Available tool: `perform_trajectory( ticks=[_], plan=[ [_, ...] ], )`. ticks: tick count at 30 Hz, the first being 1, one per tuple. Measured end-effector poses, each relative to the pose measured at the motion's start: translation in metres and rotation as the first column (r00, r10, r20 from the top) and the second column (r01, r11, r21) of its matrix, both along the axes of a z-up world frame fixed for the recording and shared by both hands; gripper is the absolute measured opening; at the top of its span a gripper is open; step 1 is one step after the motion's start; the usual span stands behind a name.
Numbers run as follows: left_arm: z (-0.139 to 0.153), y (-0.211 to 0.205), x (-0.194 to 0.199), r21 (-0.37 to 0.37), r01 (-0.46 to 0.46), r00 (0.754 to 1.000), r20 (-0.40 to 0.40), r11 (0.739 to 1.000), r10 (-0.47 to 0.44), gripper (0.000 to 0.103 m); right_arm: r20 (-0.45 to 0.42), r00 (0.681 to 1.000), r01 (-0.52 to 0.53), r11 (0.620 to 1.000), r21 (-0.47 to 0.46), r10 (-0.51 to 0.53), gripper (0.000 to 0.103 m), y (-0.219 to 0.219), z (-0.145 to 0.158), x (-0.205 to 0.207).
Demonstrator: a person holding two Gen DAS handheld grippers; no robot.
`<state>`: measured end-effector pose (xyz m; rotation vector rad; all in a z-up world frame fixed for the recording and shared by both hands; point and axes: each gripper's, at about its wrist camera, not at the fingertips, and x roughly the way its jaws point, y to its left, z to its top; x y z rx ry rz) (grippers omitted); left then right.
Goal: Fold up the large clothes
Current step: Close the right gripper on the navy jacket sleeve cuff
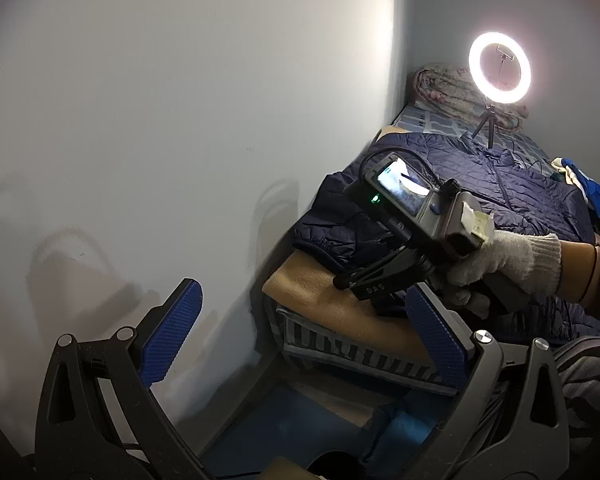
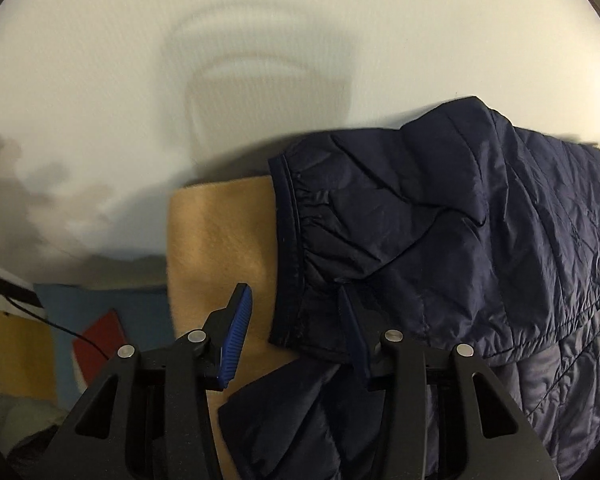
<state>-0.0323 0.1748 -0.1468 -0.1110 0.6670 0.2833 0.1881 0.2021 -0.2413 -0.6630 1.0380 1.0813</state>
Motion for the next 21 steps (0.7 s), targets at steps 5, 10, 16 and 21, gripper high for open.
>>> perform_trajectory(
  ticks=[5, 10, 16, 21],
  plan=[
    [-0.001, -0.004, 0.005, 0.009, 0.013, 1.0, -0.001, 1.0, -0.013, 0.103, 0.054, 0.999, -0.001, 1.0, -0.027, 0.003, 0.03, 0.005, -0.005, -0.004],
    [-0.002, -0.008, 0.008, 0.022, 0.026, 1.0, -0.001, 0.999, -0.026, 0.103, 0.022, 0.999, 0.046, 0.999, 0.019, -0.046, 0.008, 0.001, 0.003, 0.003],
    [0.0, -0.013, 0.015, 0.037, 0.041, 0.999, 0.006, 0.998, -0.042, 0.103, -0.034, 0.991, 0.129, 0.982, 0.141, -0.126, 0.006, -0.03, 0.04, 0.023],
    [0.003, -0.019, 0.021, 0.043, 0.062, 0.998, 0.02, 0.997, -0.063, 0.103, -0.089, 0.966, 0.257, 0.926, 0.277, -0.242, 0.006, -0.077, 0.084, 0.056]
  ],
)
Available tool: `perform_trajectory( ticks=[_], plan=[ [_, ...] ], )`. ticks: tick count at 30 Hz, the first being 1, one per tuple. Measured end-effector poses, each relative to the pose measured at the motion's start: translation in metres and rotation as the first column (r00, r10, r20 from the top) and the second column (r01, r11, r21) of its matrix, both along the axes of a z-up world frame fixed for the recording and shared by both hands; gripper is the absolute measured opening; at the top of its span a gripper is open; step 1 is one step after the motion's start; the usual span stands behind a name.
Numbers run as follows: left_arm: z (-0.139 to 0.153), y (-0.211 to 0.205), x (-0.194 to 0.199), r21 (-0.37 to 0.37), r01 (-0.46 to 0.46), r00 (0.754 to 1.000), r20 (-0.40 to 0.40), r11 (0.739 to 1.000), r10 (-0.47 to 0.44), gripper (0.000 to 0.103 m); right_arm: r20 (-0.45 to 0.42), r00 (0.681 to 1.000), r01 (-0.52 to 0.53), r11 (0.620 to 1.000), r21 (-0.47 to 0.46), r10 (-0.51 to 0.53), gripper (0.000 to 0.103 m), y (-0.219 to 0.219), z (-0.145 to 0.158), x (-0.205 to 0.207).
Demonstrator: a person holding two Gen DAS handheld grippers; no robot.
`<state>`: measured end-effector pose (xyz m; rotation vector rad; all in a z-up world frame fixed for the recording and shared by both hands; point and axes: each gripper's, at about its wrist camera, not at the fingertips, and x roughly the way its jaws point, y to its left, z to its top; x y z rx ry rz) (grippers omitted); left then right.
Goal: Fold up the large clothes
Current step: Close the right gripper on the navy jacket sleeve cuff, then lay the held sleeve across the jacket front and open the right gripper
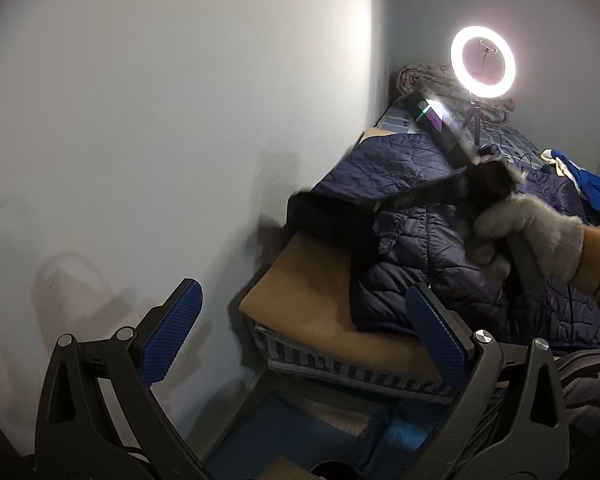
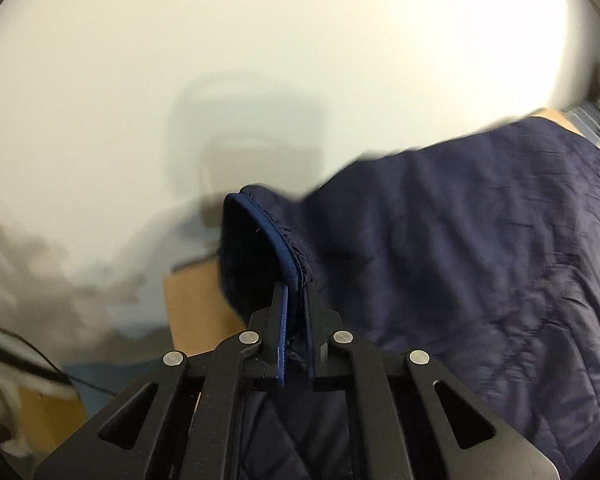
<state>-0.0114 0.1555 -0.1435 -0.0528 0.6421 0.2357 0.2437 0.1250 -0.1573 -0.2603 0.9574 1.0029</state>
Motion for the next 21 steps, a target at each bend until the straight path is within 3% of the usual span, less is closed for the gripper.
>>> perform_trajectory(
  ticks=[4, 8, 16, 21],
  plan=[
    [0.002, -0.003, 0.009, 0.007, 0.012, 1.0, 0.004, 1.0, -0.012, 0.103, -0.008, 0.993, 0.116, 0.989, 0.09, -0.116, 0.006, -0.044, 0.027, 0.029],
    [0.004, -0.006, 0.018, 0.006, 0.03, 0.999, 0.011, 1.0, -0.03, 0.103, -0.016, 0.966, 0.258, 0.955, 0.148, -0.258, 0.005, -0.1, 0.041, 0.064],
    [0.001, -0.024, 0.047, 0.034, 0.087, 0.996, 0.014, 0.996, -0.087, 0.103, 0.002, 0.858, 0.51, 0.85, 0.132, -0.514, 0.005, -0.192, 0.025, 0.101],
    [-0.001, -0.033, 0.072, 0.047, 0.118, 0.993, 0.008, 0.992, -0.118, 0.103, 0.024, 0.785, 0.613, 0.782, 0.113, -0.619, 0.005, -0.237, 0.011, 0.125]
  ],
)
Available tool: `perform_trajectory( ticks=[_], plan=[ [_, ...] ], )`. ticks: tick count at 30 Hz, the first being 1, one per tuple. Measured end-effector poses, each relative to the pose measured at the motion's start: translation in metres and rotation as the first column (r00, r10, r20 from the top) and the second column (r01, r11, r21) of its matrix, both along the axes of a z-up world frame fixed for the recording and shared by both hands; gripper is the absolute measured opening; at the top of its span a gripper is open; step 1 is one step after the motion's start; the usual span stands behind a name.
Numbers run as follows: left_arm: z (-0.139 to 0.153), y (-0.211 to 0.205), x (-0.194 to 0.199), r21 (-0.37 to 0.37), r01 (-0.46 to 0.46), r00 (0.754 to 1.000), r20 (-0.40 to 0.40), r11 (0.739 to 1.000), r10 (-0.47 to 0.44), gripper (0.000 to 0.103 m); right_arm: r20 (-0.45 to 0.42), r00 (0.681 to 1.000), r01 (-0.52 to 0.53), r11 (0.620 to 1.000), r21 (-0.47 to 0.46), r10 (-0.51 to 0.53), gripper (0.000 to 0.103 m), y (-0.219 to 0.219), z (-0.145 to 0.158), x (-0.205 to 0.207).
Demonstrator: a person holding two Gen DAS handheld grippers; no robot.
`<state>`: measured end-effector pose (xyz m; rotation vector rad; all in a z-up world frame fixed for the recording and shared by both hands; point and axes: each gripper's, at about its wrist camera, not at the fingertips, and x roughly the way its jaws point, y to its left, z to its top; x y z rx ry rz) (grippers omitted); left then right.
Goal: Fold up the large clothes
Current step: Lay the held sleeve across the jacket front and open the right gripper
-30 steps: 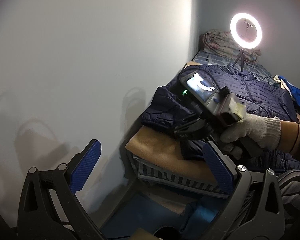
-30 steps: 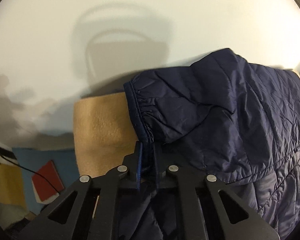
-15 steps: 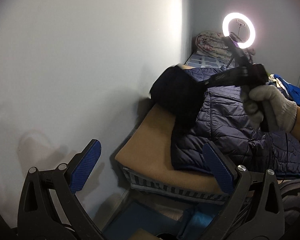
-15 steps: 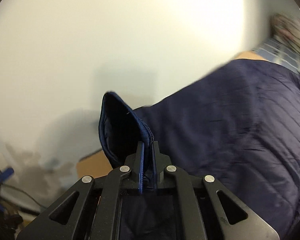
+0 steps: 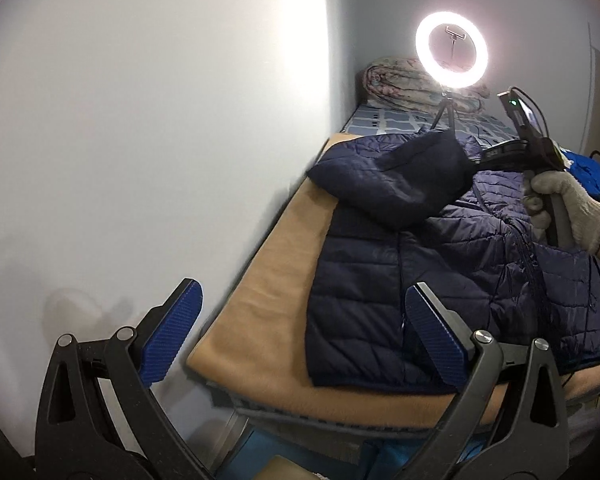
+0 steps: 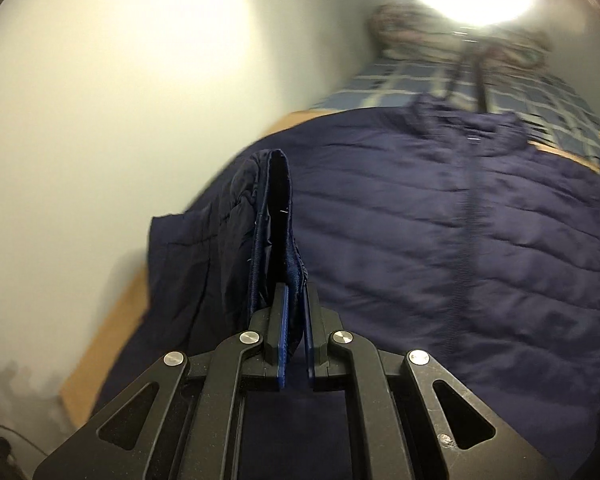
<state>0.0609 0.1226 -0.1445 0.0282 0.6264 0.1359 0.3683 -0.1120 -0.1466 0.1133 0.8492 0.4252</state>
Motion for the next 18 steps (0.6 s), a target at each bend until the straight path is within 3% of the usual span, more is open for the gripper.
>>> perform_trajectory(
  ticks=[7, 18],
  plan=[
    [-0.006, -0.018, 0.027, 0.007, 0.044, 0.999, -0.012, 0.999, -0.044, 0.103, 0.02, 0.985, 0.173, 0.984, -0.034, -0.173, 0.005, -0.068, -0.007, 0.019],
    [-0.02, -0.042, 0.052, 0.039, 0.085, 0.995, -0.051, 0.996, -0.083, 0.103, 0.035, 0.943, 0.334, 0.937, -0.098, -0.332, 0.005, -0.148, -0.037, 0.04]
  ],
)
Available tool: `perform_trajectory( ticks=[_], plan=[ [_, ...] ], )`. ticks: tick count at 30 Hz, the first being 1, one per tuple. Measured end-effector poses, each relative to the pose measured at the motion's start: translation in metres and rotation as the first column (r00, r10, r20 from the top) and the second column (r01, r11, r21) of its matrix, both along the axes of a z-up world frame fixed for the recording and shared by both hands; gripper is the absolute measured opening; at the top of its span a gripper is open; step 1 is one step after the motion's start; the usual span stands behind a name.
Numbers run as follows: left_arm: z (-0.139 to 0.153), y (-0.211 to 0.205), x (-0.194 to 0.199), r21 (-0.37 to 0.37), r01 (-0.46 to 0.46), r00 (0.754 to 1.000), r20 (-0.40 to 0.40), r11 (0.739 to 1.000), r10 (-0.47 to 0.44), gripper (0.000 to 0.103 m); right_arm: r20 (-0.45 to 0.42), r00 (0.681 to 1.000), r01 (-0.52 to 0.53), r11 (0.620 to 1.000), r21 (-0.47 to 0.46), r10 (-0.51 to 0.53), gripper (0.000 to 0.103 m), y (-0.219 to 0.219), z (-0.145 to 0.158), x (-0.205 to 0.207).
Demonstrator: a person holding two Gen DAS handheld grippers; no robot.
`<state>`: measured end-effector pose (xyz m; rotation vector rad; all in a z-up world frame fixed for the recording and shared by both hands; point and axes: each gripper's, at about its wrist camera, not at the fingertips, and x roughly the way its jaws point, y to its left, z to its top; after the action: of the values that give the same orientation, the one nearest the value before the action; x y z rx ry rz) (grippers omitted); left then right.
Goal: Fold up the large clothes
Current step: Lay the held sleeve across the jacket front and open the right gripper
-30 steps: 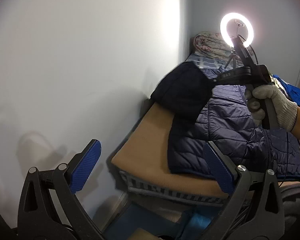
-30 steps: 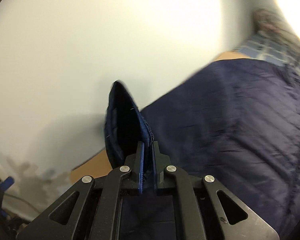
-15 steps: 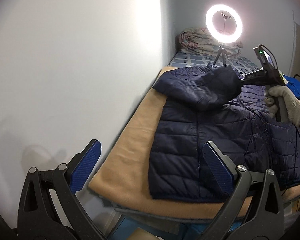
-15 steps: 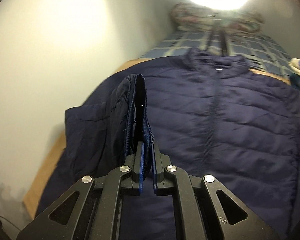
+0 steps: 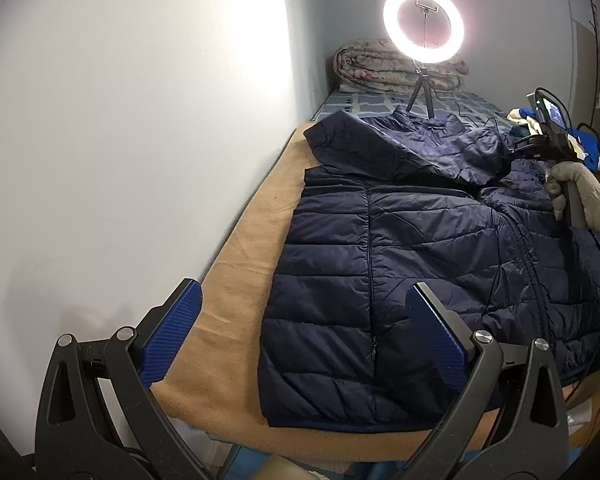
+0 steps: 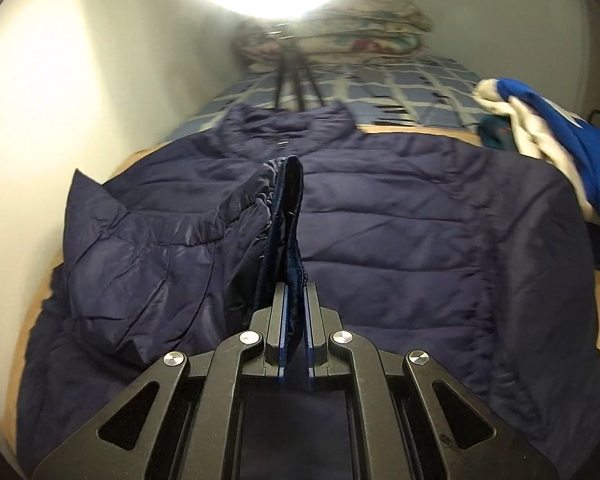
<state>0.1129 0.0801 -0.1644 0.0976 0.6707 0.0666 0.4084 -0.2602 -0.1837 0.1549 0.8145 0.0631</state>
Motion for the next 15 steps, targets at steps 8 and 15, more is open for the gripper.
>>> perform_trajectory(
  ticks=[8, 15],
  plan=[
    [-0.003, -0.01, 0.007, 0.021, 0.017, 1.0, -0.005, 1.0, -0.017, 0.103, 0.007, 0.994, 0.108, 0.993, -0.039, -0.108, 0.005, -0.04, -0.008, 0.009],
    [-0.004, -0.016, 0.009, 0.029, 0.029, 1.0, -0.009, 0.999, -0.029, 0.103, -0.085, 0.987, 0.132, 0.991, -0.026, -0.134, 0.005, -0.042, -0.032, 0.008]
  ],
)
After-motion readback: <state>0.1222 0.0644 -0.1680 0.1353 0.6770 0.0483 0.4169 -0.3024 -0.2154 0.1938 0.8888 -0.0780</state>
